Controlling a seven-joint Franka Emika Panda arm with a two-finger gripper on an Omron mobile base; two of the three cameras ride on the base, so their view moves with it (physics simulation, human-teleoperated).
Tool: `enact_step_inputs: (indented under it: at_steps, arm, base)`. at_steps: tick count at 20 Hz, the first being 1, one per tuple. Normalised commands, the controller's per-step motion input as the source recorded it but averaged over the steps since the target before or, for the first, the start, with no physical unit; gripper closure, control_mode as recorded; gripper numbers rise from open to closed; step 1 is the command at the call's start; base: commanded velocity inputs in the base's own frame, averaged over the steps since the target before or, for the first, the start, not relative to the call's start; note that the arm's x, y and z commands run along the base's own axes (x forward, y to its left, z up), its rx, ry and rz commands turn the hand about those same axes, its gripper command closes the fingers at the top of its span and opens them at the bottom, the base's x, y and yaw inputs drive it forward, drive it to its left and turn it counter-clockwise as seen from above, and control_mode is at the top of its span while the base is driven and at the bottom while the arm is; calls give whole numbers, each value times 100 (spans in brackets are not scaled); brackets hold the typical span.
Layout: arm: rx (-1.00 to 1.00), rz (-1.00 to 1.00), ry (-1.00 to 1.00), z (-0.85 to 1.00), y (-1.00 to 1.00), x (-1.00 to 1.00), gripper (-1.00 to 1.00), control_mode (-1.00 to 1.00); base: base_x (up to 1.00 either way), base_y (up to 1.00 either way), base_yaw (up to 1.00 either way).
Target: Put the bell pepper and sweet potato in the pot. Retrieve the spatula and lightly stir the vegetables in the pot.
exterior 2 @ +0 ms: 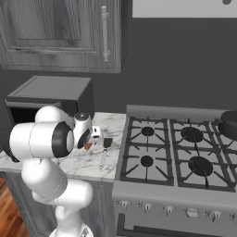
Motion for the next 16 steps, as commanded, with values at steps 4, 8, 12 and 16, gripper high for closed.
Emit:
enact_step_inputs:
  at_steps: [4, 8, 12, 16]
  arm:
    - [0, 1, 0, -4, 0, -22, -100, -100]
    - [0, 5, 0, 0, 0, -9, -100, -100]
    - [0, 2, 0, -1, 0, 26, -100, -100]
    - [0, 1, 2, -26, 0, 33, -100, -100]
  base:
    - [0, 0, 0]
    - [0, 0, 0]
    - [0, 0, 0]
    - [0, 0, 0]
